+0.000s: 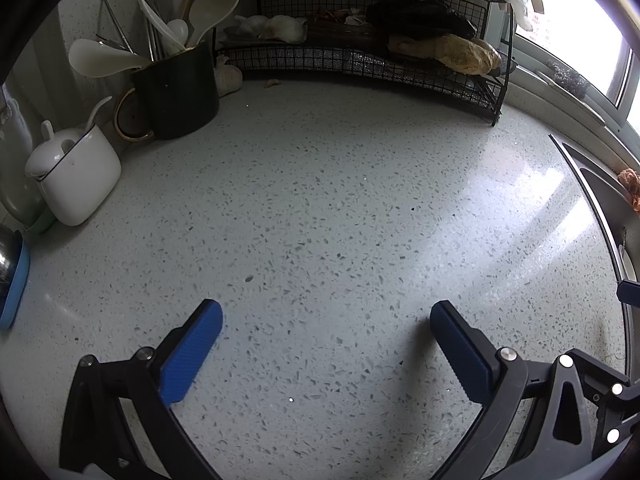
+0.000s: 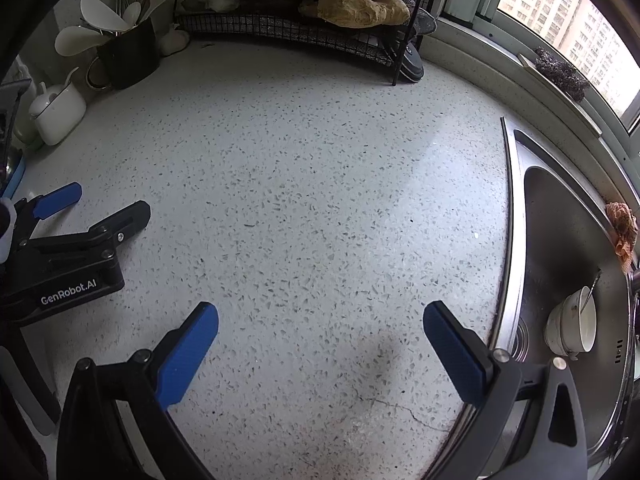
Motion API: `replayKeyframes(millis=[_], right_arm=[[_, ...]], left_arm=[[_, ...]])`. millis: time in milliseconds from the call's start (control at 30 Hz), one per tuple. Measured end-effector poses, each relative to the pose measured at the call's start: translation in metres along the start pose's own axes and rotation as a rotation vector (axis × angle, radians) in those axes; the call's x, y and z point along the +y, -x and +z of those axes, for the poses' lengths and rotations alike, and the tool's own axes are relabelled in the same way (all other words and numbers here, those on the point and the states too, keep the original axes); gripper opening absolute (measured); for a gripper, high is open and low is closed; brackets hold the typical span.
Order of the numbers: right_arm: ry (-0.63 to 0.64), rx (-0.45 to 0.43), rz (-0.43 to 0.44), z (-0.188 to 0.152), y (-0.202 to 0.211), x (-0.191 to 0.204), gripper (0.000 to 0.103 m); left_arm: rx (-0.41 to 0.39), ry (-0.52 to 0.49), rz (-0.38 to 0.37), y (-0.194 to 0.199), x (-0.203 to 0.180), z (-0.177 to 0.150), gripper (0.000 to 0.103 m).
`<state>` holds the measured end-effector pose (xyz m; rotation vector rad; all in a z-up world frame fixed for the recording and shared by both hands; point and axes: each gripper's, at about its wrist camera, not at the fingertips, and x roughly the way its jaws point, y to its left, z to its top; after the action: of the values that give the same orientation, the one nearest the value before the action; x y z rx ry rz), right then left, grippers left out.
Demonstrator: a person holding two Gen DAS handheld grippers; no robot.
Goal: Collect trash
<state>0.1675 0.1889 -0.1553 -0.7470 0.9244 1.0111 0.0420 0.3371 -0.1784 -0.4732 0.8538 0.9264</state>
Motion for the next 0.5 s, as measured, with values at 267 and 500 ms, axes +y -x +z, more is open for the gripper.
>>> replayKeyframes(millis=[267,500], right_arm=[[0.015,-0.056,0.026,-0.001,0.025,0.008,0.102],[0.025,-0.065,0.032,-0.002,0.029,0.011,0.102]], left_arm=[[0.001,-0.001,0.003,0.0,0.0,0.0,0.103],[0.001,0.002,0.004,0.001,0.001,-0.001,0.103]])
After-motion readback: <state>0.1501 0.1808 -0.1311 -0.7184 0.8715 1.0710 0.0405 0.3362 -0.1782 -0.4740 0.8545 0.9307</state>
